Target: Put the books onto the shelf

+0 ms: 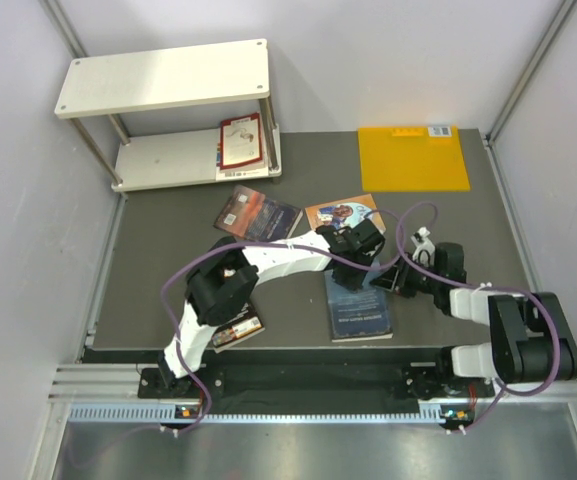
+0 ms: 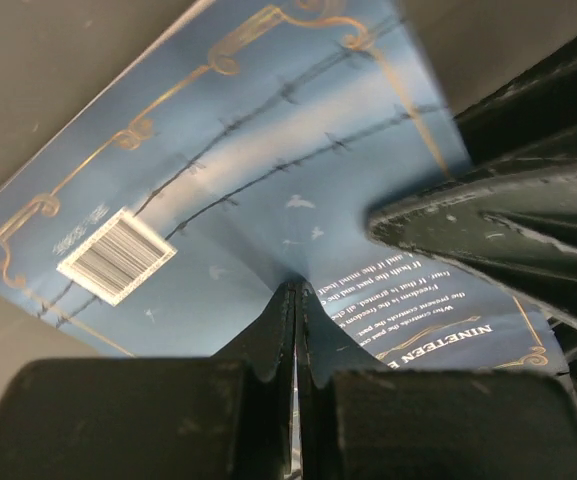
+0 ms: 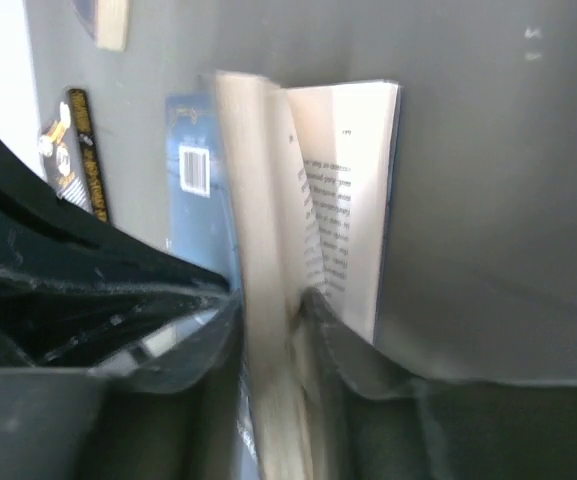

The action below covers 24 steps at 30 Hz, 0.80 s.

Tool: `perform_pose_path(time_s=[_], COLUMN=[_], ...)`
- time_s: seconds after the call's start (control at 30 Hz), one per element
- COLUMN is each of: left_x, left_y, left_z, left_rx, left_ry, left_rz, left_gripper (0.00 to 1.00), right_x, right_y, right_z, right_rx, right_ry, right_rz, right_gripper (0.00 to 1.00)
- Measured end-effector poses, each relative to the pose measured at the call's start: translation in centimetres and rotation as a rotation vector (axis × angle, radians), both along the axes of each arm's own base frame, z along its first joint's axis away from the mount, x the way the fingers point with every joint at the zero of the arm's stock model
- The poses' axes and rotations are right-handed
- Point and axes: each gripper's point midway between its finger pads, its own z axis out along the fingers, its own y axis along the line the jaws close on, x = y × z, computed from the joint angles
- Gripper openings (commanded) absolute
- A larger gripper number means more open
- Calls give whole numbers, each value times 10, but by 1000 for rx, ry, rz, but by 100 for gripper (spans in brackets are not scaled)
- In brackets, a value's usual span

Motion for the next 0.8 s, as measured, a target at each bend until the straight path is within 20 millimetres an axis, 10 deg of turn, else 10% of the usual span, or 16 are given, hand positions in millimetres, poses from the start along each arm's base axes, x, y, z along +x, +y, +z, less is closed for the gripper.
perform_pose_path(time_s=[0.07,0.17,0.27,0.8], left_x=[0,1,3,18], left_y=[4,7,9,158], left_z=[0,1,5,36], left_rx=[14,26,27,118], left_ry=[5,-5,-29,-203], left_rz=[4,12,26,370], left_gripper=[5,52,70,94], right_x=[3,4,3,26], right_y=[6,12,16,33], right_z=[-1,-1,0,45], right_rx=[-4,-2,3,42], right_ry=[-11,-14,-7,-48], right_rz=[10,12,14,58], right_gripper=[0,0,0,0])
